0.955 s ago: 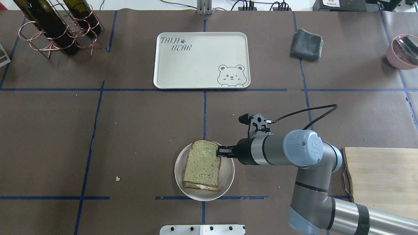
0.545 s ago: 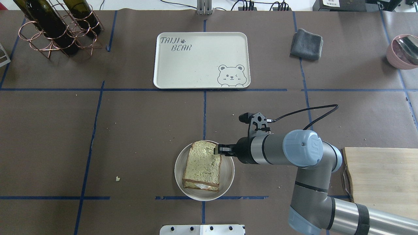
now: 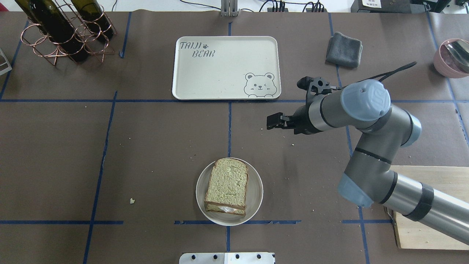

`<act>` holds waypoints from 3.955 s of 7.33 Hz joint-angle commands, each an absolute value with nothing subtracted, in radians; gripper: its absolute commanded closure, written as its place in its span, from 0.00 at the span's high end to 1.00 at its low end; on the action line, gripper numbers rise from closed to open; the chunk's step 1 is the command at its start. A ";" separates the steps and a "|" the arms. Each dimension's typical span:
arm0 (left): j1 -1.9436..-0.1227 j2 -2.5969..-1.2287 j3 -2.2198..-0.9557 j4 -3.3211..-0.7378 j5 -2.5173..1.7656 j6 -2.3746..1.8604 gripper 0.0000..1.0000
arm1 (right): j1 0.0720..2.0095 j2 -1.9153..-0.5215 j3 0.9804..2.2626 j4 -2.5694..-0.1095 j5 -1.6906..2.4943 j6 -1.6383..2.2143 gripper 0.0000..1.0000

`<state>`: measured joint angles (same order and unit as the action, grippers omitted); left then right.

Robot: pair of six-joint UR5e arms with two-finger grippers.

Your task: Make sandwich and place on tray

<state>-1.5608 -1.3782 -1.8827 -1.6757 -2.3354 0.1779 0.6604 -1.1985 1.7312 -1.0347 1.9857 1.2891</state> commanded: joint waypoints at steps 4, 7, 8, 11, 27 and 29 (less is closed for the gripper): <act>-1.542 -1.583 -1.881 -1.928 -2.355 0.166 1.00 | 1.145 -1.456 1.744 -1.284 2.236 0.454 1.00; -1.415 -1.614 -1.967 -1.967 -2.488 -0.177 1.00 | 1.440 -1.599 1.749 -1.493 2.329 0.030 1.00; -1.328 -1.615 -2.049 -1.965 -2.473 -0.204 1.00 | 1.489 -1.662 1.743 -1.503 2.315 -0.030 1.00; -0.985 -1.666 -2.127 -1.963 -2.268 -0.630 1.00 | 1.589 -1.756 1.746 -1.508 2.312 -0.128 1.00; -0.330 -1.954 -1.769 -2.151 -1.744 -1.505 0.49 | 1.632 -1.824 1.758 -1.494 2.264 -0.132 1.00; -0.296 -1.954 -1.763 -2.151 -1.743 -1.506 0.45 | 1.632 -1.824 1.758 -1.494 2.263 -0.132 1.00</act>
<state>-0.3175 -1.9543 -1.7666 -2.1506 -1.7431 -1.5047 1.6322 -1.8240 1.7579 -1.4943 2.2639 -0.1319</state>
